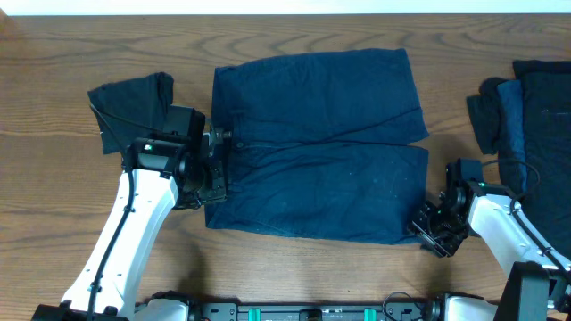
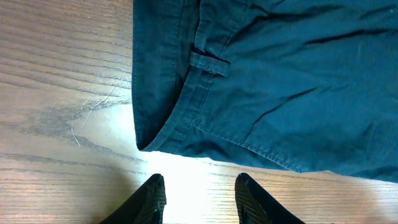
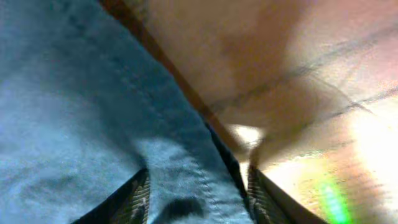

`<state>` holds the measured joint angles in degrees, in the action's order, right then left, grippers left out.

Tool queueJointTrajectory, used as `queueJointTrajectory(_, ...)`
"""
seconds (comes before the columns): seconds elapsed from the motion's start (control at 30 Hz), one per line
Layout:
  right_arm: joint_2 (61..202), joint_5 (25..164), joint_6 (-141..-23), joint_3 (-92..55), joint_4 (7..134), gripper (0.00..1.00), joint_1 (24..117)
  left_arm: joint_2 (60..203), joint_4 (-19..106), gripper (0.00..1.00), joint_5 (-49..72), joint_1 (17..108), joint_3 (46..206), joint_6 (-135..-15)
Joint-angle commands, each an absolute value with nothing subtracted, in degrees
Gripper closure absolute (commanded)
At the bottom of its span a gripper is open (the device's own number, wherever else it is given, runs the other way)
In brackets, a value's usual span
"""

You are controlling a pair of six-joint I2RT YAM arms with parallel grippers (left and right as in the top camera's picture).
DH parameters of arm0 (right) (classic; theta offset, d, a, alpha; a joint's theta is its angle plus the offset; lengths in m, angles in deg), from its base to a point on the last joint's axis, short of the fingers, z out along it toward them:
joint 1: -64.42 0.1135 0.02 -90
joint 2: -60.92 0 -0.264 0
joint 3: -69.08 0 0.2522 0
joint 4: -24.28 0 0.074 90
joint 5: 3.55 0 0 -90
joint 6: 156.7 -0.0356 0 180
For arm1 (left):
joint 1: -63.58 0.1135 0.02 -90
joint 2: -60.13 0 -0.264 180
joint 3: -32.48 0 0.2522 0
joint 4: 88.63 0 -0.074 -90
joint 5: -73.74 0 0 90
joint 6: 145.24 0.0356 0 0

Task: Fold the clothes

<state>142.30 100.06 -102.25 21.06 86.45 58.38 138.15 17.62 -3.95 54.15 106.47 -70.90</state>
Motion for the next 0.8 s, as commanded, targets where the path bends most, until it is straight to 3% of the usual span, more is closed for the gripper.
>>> queueJointTrajectory(0.0,142.7,100.2,-102.9,21.4,85.4,0.49,58.1,138.4,17.4,0.61,-3.4,54.2,105.6,-71.0)
queueJointTrajectory(0.27,142.7,100.2,-104.0,21.4,84.9,0.51,58.1,138.4,17.4,0.61,-3.4,54.2,105.6,-71.0)
queueJointTrajectory(0.47,142.7,100.2,-104.0,21.4,84.7,0.88,58.1,138.4,17.4,0.61,-3.4,54.2,105.6,-70.9)
queueJointTrajectory(0.67,142.7,100.2,-104.0,21.4,84.8,0.99,58.1,138.4,17.4,0.61,-3.4,54.2,105.6,-70.9)
queueJointTrajectory(0.77,142.7,100.2,-103.9,21.4,84.7,0.99,58.1,138.4,17.4,0.61,-3.4,54.2,105.6,-70.9)
